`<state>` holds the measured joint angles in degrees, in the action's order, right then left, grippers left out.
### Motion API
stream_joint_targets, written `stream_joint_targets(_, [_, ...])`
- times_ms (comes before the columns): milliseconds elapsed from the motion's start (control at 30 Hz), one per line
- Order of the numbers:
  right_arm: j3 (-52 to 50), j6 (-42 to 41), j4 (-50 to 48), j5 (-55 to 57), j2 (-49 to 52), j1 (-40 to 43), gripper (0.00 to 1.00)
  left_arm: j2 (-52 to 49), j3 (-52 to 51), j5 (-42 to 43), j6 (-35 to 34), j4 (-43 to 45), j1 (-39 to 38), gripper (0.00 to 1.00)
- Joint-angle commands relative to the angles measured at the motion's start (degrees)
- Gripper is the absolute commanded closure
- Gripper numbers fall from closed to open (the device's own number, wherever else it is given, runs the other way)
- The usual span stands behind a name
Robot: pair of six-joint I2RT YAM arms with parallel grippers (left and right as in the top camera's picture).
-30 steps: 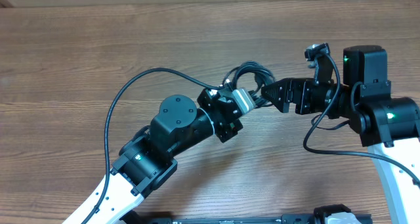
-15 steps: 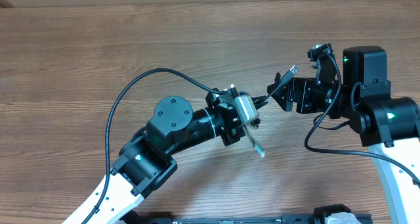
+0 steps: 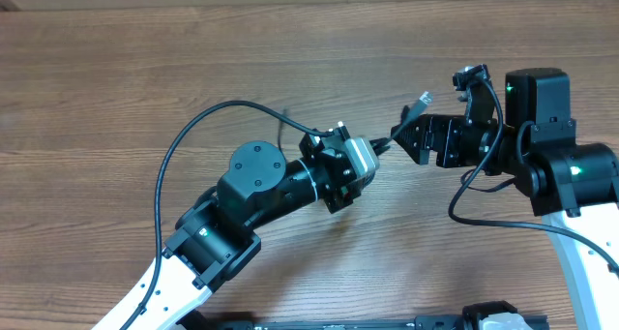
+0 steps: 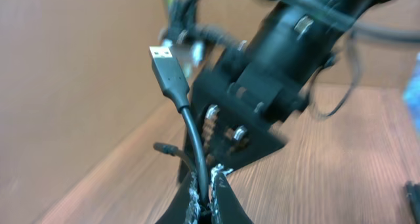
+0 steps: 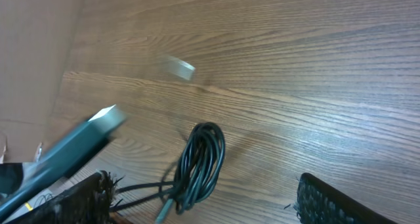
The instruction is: Untangle cables
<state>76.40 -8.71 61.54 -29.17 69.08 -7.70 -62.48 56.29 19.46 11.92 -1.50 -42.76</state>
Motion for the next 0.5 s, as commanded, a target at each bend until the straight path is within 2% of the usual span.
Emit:
stream_joint_targets(0, [0.7, -0.3, 0.0, -0.5, 0.2, -0.2, 0.12, 1.2, 0.1, -9.2, -0.6, -3.1, -0.3, 0.96])
stream_joint_targets(133, [0.7, -0.5, 0.2, -0.5, 0.2, -0.2, 0.12, 0.8, 0.1, -16.3, -2.4, -10.4, -0.3, 0.96])
stream_joint_targets(467, [0.7, -2.0, 0.6, -0.5, 0.2, -0.2, 0.11, -1.3, 0.1, -28.9, -12.5, -19.2, -0.3, 0.96])
